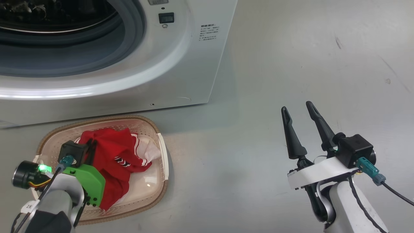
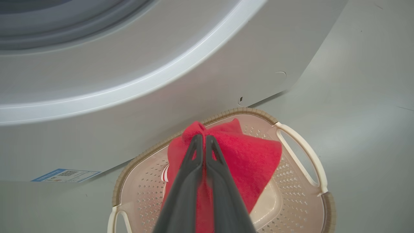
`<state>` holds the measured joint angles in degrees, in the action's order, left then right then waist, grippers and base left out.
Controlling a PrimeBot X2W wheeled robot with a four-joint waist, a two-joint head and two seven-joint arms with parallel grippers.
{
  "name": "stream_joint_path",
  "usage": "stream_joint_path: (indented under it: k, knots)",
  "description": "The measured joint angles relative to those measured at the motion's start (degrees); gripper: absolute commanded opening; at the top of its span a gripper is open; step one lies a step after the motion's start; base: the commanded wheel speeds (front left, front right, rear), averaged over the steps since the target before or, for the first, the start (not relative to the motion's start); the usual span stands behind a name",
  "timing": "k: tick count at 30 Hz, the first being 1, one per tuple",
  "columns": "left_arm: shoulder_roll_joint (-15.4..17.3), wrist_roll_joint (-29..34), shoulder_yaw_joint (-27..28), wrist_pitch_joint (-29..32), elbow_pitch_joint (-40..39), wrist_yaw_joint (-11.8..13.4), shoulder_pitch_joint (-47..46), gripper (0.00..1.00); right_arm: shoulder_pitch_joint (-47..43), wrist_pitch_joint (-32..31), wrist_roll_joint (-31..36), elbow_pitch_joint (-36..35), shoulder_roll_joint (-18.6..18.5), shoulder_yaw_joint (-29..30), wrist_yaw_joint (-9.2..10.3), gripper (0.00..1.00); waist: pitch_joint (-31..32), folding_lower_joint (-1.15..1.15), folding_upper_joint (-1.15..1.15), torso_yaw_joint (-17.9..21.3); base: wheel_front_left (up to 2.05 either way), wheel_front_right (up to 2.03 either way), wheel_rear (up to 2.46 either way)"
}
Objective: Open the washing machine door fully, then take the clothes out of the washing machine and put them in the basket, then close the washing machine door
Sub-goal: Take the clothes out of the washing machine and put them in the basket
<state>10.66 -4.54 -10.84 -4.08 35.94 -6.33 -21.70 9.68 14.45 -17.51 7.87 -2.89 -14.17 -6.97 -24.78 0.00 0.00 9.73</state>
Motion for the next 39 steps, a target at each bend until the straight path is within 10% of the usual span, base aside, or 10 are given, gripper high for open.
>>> stream_joint_path:
  k: [26, 27, 28, 29, 39]
  knots:
    - [0.75, -3.01, 3.69, 0.21, 16.86, 1.99, -5.37, 0.0, 2.87, 0.0, 2.23, -0.69, 0.05, 0.34, 0.04, 1.0, -6.53, 0.0, 0.0, -0.49, 0.0, 0.0, 0.0]
    - [0.64, -3.1, 3.79, 0.21, 17.4, 1.99, -5.48, 0.11, 2.87, 0.0, 2.52, -0.67, 0.05, 0.34, 0.04, 1.0, -6.56, 0.0, 0.0, -0.48, 0.0, 0.0, 0.0]
    - [0.56, -3.11, 3.8, -0.05, 17.75, 1.99, -5.5, 0.75, 2.87, 0.0, 2.59, -0.67, 0.05, 0.34, 0.04, 1.0, -6.59, 0.0, 0.0, -0.47, 0.0, 0.0, 0.0]
    - [0.51, -3.1, 3.79, -0.25, 18.09, 2.01, -5.6, 1.0, 2.87, 0.0, 2.59, -0.66, 0.05, 0.34, 0.05, 1.0, -6.61, 0.0, 0.0, -0.47, 0.0, 0.0, 0.0]
    - [0.09, -3.33, 4.09, -1.96, 21.53, 2.52, -7.22, 1.0, 3.01, 0.0, 2.59, -0.27, 0.05, 0.35, 0.05, 1.0, -6.28, 0.0, 0.0, -0.57, 0.0, 0.0, 0.0]
